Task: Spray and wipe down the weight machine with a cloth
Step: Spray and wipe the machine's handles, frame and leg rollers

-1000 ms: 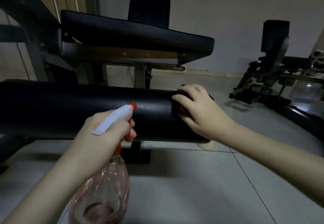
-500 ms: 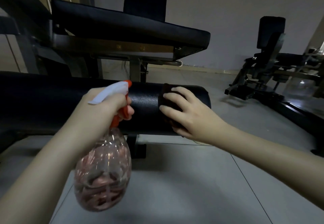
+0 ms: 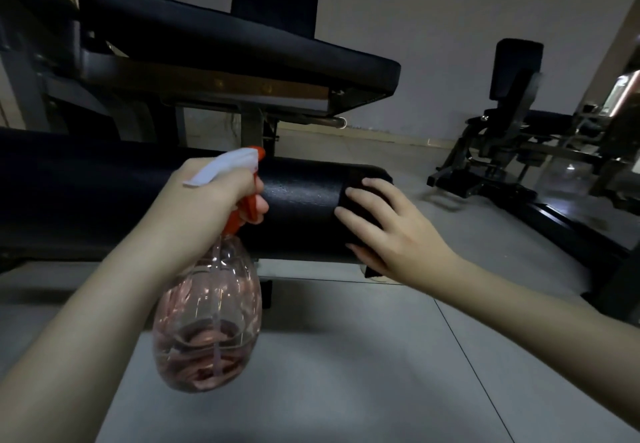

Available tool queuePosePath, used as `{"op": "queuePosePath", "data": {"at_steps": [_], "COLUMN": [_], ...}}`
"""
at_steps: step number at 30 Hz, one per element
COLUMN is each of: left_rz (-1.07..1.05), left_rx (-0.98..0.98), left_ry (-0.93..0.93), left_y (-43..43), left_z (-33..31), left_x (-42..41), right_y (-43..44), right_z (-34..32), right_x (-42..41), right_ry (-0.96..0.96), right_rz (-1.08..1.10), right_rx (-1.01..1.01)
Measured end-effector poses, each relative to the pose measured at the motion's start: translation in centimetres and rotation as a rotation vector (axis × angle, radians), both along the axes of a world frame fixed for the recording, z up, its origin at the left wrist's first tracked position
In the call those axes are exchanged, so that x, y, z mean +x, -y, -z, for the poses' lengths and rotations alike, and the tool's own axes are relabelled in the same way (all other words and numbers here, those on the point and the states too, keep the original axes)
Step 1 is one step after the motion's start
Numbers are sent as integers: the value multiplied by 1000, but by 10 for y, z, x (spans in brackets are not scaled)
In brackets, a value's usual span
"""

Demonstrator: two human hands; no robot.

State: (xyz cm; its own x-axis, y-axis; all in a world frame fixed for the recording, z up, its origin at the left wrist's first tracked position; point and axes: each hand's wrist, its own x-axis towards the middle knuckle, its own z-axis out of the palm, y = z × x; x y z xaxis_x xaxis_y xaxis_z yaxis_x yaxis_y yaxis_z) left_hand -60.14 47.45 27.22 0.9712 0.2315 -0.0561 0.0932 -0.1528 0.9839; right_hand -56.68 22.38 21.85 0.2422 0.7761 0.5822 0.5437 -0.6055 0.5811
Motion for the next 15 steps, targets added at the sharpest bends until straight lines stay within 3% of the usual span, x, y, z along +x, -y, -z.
{"op": "queuePosePath", "data": {"at_steps": [5, 9, 15], "left_rz": [61, 137, 44], "left_rx": [82, 3, 4], "left_ry": [15, 35, 42], "left_y": [-3, -9, -21], "left_z": [8, 20, 23], "left_x": [6, 7, 14], "right_y": [-25, -38, -20], "right_z": [-34, -70, -74], "right_x": [16, 38, 38], "right_ry": [-199, -456, -643], "right_rz": [49, 218, 170], "right_rx": [159, 398, 530]}}
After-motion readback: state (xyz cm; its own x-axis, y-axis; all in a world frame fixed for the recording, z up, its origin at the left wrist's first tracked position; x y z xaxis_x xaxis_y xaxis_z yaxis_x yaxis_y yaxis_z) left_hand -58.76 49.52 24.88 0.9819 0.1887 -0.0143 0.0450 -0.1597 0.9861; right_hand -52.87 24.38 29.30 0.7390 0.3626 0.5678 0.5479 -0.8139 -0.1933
